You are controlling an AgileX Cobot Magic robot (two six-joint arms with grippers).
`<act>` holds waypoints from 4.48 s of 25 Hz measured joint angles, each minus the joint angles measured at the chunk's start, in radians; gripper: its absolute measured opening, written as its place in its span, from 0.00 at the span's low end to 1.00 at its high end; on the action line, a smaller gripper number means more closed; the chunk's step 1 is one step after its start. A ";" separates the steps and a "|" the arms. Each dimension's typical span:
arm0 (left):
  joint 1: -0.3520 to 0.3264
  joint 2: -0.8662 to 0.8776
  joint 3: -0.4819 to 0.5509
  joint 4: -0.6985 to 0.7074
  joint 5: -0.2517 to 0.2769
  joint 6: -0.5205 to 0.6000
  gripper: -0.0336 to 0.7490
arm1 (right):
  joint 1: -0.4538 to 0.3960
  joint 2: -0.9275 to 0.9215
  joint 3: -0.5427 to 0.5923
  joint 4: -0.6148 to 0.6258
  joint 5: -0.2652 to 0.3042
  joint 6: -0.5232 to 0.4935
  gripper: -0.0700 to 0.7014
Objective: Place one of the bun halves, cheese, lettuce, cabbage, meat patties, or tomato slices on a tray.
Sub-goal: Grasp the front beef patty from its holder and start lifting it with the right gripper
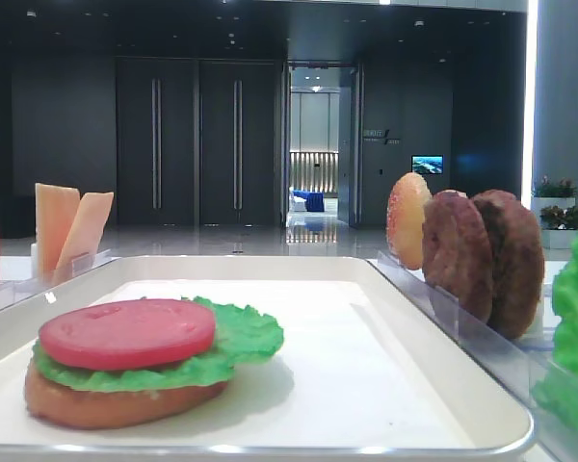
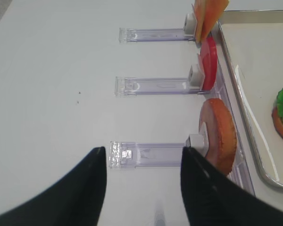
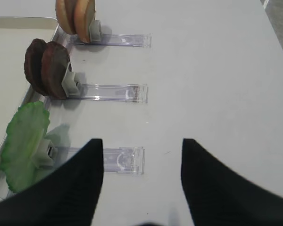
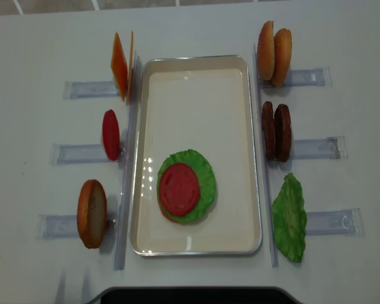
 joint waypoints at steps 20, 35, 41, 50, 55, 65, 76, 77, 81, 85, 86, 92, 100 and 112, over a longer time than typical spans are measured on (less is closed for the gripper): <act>0.000 0.000 0.000 0.000 -0.001 0.000 0.54 | 0.000 0.203 -0.103 0.000 -0.011 0.016 0.52; 0.000 0.000 0.000 0.000 -0.001 0.000 0.54 | 0.000 0.806 -0.398 0.000 0.016 0.029 0.52; 0.000 0.000 0.000 0.000 -0.001 0.000 0.54 | 0.000 1.026 -0.494 0.000 0.056 0.031 0.52; 0.000 0.000 0.000 0.000 -0.001 0.000 0.54 | 0.000 1.218 -0.600 0.000 0.083 0.016 0.52; 0.000 0.000 0.000 0.000 -0.001 0.000 0.54 | 0.000 1.292 -0.641 0.000 0.084 0.010 0.52; 0.000 0.000 0.000 0.000 -0.001 0.000 0.54 | 0.000 1.332 -0.660 0.079 0.087 -0.018 0.54; 0.000 0.000 0.000 0.000 -0.001 0.000 0.54 | 0.100 1.332 -0.660 0.105 0.089 0.056 0.60; 0.000 0.000 0.000 0.000 -0.001 0.000 0.54 | 0.125 1.332 -0.660 0.105 0.089 0.071 0.60; 0.000 0.000 0.000 0.000 -0.001 0.000 0.54 | 0.199 1.354 -0.668 0.105 0.089 0.131 0.60; 0.000 0.000 0.000 0.000 -0.001 0.000 0.54 | 0.275 1.424 -0.703 0.105 0.089 0.174 0.60; 0.000 0.000 0.000 0.000 -0.001 0.000 0.54 | 0.296 1.446 -0.716 0.103 0.088 0.186 0.60; 0.000 0.000 0.000 0.000 -0.001 0.000 0.54 | 0.388 1.528 -0.766 0.103 0.066 0.234 0.60; 0.000 0.000 0.000 0.000 -0.001 0.000 0.54 | 0.418 1.603 -0.779 0.103 0.004 0.250 0.60; 0.000 0.000 0.000 0.000 -0.001 0.000 0.54 | 0.418 1.653 -0.780 0.103 -0.084 0.256 0.61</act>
